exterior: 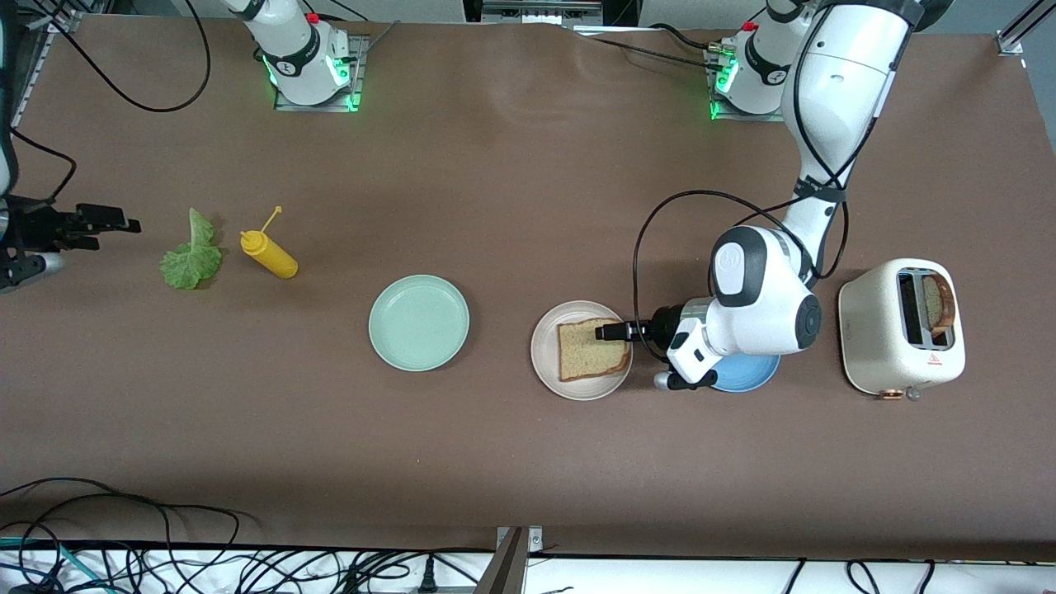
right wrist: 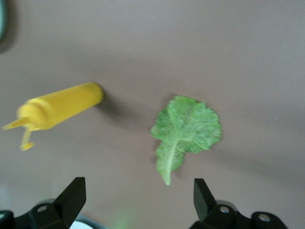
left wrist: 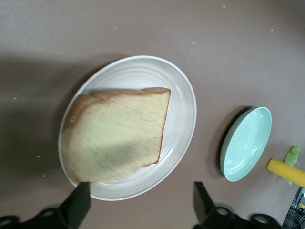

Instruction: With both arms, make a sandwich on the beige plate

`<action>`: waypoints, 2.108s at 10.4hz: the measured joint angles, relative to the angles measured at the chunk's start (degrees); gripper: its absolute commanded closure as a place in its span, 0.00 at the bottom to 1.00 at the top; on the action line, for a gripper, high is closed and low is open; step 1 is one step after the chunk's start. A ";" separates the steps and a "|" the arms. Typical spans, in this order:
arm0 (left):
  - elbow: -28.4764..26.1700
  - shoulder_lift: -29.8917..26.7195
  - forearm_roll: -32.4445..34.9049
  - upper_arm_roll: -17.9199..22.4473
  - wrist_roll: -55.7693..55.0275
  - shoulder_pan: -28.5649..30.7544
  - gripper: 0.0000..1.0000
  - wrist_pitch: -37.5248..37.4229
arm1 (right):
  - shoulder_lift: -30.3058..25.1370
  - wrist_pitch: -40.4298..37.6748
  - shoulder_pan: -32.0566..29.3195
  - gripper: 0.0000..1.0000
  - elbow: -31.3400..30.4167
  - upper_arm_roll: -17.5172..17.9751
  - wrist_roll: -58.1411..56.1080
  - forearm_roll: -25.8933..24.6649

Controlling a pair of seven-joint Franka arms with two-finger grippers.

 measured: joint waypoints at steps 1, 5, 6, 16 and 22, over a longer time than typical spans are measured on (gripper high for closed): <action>-0.52 0.19 0.00 0.72 0.00 0.04 0.00 0.00 | 2.04 3.05 -0.24 0.00 -1.27 -0.02 1.80 0.00; -1.72 0.40 3.69 1.76 0.29 0.02 0.00 0.02 | 6.05 11.11 1.74 0.00 -7.49 0.13 12.00 -0.07; -1.56 -0.39 6.81 2.28 0.30 0.12 0.00 -0.09 | 6.88 11.68 2.15 0.00 -7.95 0.15 13.79 -0.09; -17.73 -36.62 33.48 3.64 1.01 16.63 0.00 -7.51 | 14.81 17.12 3.03 0.87 -9.17 0.22 15.68 -1.81; -17.57 -53.42 45.50 3.45 0.85 20.07 0.00 -29.62 | 14.39 15.62 3.07 1.00 -8.88 0.20 15.77 -1.78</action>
